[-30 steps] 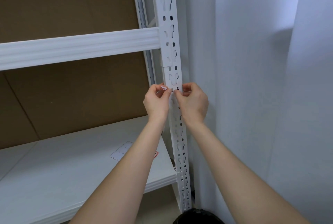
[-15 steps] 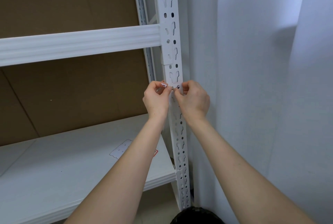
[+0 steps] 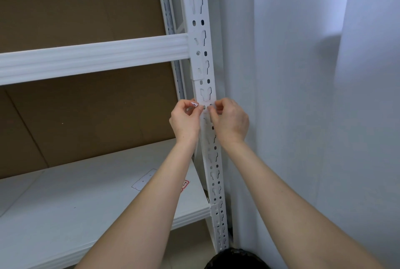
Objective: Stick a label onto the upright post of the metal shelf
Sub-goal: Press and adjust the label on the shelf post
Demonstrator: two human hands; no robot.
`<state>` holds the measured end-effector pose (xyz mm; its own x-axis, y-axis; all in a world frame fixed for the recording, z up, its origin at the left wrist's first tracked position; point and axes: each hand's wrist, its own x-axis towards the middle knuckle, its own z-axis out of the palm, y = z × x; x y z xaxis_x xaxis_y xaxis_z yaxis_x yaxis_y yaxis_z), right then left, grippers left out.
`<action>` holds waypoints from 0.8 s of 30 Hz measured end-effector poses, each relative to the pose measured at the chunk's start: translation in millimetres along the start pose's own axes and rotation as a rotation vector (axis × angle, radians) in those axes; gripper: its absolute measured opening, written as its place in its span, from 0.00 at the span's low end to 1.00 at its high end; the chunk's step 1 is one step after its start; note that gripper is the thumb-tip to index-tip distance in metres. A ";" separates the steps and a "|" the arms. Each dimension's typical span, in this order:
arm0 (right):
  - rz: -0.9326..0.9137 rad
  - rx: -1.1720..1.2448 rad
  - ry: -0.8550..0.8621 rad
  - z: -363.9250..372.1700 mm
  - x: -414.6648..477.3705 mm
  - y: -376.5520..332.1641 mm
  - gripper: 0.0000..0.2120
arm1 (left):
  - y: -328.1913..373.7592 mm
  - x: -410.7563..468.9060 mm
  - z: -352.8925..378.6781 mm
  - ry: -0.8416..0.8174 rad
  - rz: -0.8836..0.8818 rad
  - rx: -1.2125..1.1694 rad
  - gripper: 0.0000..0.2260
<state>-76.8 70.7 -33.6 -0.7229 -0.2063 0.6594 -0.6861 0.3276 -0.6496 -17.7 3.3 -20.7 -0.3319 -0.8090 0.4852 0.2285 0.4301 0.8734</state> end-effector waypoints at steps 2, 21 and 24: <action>0.013 0.013 -0.014 -1.2 1.3 1.0 0.11 | -1.2 1.6 -0.4 -0.002 -0.006 0.011 0.10; -0.027 0.112 0.041 3.5 -8.9 5.8 0.07 | -5.7 4.4 -0.2 -0.018 -0.014 -0.011 0.12; -0.036 0.106 0.036 7.7 -7.5 0.3 0.06 | -6.3 5.6 -0.6 -0.025 -0.010 -0.013 0.12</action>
<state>-72.2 65.3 -41.7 -0.6959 -0.1825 0.6946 -0.7174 0.2207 -0.6608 -20.5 -4.2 -23.5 -0.3565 -0.8031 0.4774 0.2366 0.4167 0.8777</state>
